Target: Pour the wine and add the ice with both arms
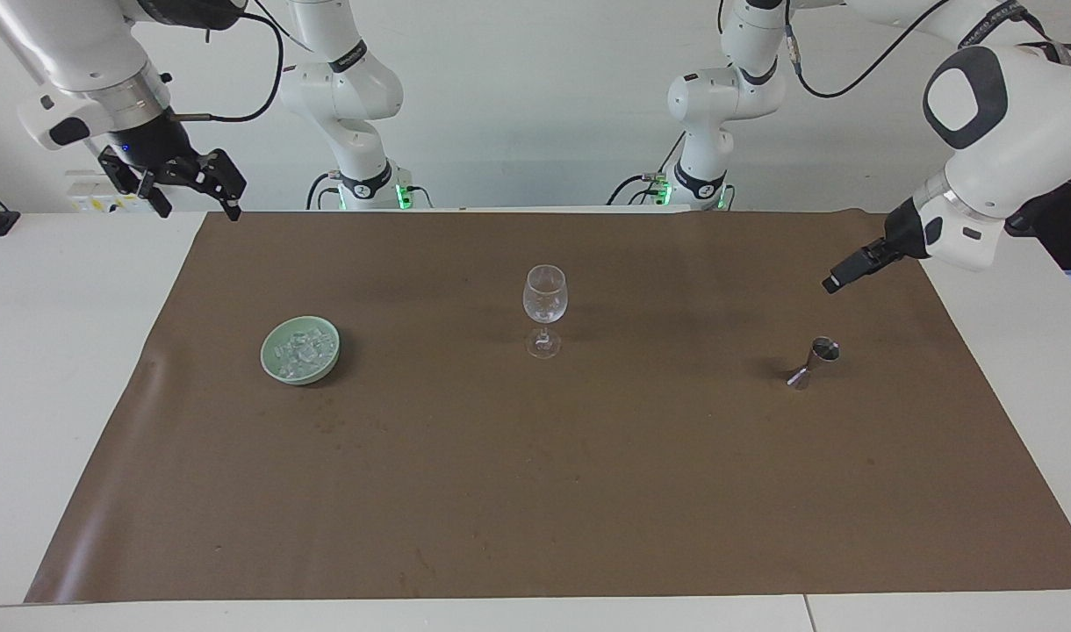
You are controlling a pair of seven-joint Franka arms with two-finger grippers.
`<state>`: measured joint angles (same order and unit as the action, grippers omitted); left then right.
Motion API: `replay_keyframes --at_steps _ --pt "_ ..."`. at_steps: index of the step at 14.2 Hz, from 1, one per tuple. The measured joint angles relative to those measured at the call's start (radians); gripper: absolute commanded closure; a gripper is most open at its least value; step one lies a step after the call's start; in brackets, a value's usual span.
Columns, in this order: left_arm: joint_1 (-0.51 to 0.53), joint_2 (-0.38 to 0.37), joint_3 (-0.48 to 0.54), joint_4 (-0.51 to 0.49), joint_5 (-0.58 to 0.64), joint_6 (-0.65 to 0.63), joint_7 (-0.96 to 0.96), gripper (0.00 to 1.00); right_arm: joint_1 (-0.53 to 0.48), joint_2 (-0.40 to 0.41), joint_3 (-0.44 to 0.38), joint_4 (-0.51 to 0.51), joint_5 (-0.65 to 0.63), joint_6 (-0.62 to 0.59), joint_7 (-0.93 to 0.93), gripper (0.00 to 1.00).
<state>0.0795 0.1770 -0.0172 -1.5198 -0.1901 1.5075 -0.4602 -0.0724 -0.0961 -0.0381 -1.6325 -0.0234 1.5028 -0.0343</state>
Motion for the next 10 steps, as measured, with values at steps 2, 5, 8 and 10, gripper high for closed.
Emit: replay_keyframes --at_steps 2,5,8,10 --pt "0.033 0.063 0.018 0.042 -0.064 -0.003 -0.142 0.00 0.000 0.000 0.000 0.000 0.000 0.000 0.000 0.00" --pt "0.049 0.163 0.082 0.106 -0.164 0.000 -0.373 0.00 0.000 0.000 0.000 0.000 0.000 0.000 0.000 0.00" --pt "0.052 0.243 0.133 0.147 -0.214 0.047 -0.540 0.00 0.000 0.000 0.000 0.000 0.000 0.000 0.000 0.00" --pt "0.065 0.288 0.146 0.157 -0.233 0.059 -0.608 0.00 0.000 0.000 0.000 0.000 0.000 0.000 0.000 0.00"
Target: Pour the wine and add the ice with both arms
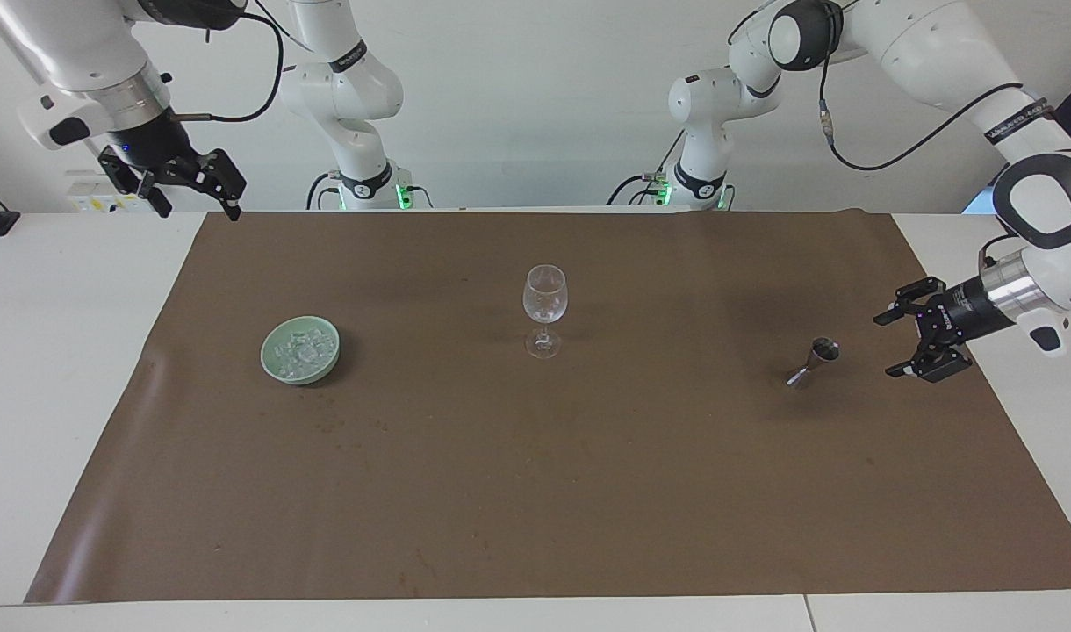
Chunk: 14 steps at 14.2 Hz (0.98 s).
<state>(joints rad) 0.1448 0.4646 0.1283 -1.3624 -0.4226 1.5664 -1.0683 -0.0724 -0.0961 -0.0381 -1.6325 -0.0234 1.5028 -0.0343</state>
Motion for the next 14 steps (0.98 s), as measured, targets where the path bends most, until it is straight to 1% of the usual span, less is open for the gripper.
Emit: replay_keyframes --at_steps 4,7,11,14 --pt "0.065 0.096 0.008 0.023 -0.089 0.015 -0.032 0.00 0.000 0.000 0.000 0.000 0.000 0.000 0.000 0.00" --pt "0.089 0.139 0.009 0.019 -0.131 0.052 -0.035 0.00 0.000 0.000 0.000 0.000 0.000 0.000 0.000 0.00" --pt "0.090 0.137 0.008 -0.029 -0.149 0.051 -0.041 0.00 0.000 0.000 0.000 0.000 0.000 0.000 0.000 0.00" --pt "0.084 0.088 0.007 -0.105 -0.149 0.051 -0.044 0.00 0.000 0.000 0.000 0.000 0.000 0.000 0.000 0.00"
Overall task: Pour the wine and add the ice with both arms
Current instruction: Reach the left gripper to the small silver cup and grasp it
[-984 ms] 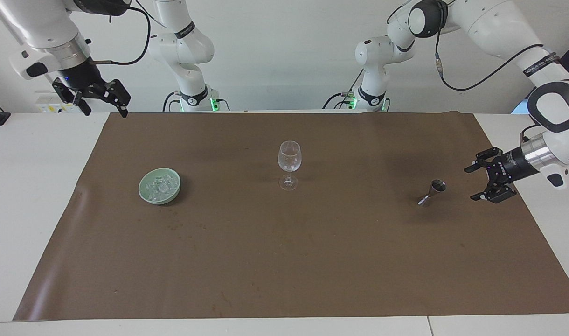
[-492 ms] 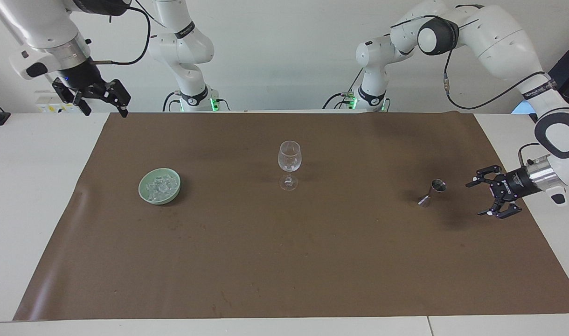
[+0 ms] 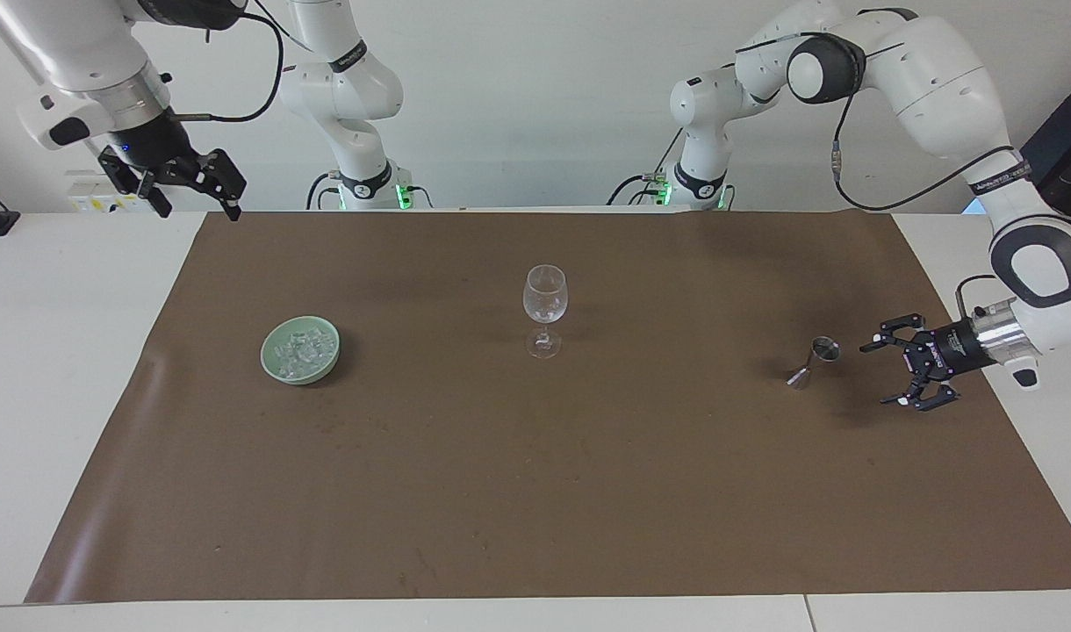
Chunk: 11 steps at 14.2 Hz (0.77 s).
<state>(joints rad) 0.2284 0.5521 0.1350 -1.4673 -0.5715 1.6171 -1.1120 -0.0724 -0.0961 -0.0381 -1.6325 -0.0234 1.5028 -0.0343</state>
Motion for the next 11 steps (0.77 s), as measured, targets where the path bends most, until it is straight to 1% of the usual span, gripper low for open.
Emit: replay_keyframes --at_steps 3,5,8,11 --pt "-0.023 -0.071 -0.001 -0.113 0.000 0.057 -0.003 0.00 0.000 0.000 0.000 0.000 0.000 0.000 0.000 0.00" --pt "-0.021 -0.102 0.001 -0.181 -0.029 0.109 -0.008 0.00 0.000 0.000 0.000 0.000 0.000 0.000 0.000 0.00" --pt "0.001 -0.142 0.004 -0.316 -0.132 0.200 -0.002 0.00 0.000 0.000 0.000 0.000 0.000 0.000 0.000 0.00" --pt "0.003 -0.188 0.004 -0.443 -0.255 0.245 0.039 0.00 0.000 0.000 0.000 0.000 0.000 0.000 0.000 0.00"
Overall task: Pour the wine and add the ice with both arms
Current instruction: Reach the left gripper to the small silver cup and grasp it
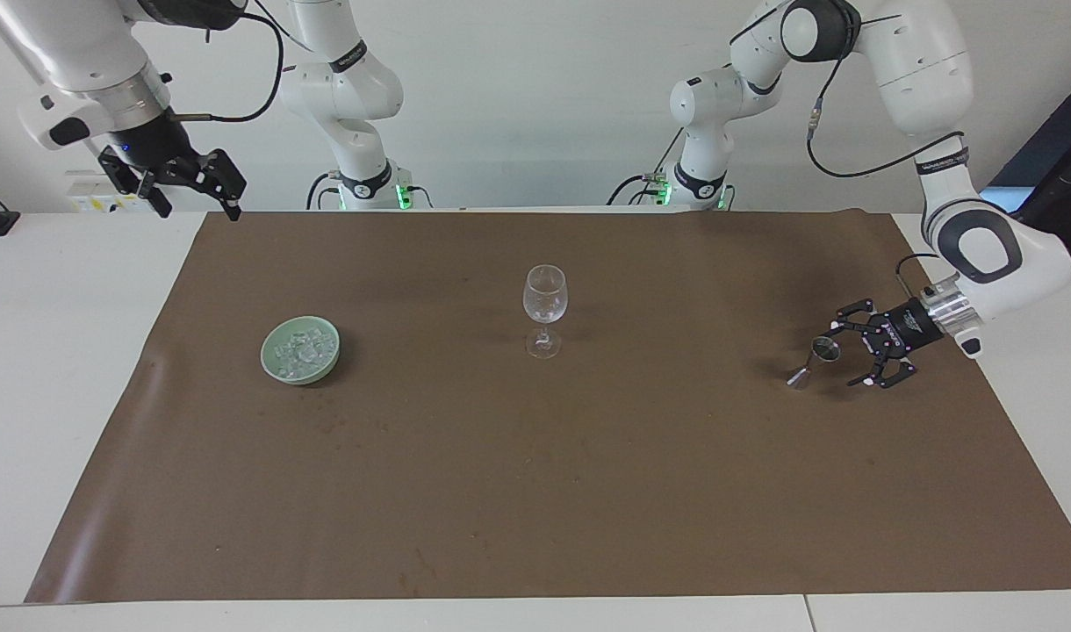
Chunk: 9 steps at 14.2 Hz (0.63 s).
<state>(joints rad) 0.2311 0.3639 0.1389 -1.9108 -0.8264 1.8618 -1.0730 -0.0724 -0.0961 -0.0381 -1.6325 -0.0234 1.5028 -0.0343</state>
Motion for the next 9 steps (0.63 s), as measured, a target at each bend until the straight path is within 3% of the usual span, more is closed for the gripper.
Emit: replay_keyframes --at_steps 9 --pt "-0.007 -0.138 -0.008 -0.298 -0.344 0.229 0.181 0.00 0.000 0.000 0.000 0.000 0.000 0.000 0.000 0.00"
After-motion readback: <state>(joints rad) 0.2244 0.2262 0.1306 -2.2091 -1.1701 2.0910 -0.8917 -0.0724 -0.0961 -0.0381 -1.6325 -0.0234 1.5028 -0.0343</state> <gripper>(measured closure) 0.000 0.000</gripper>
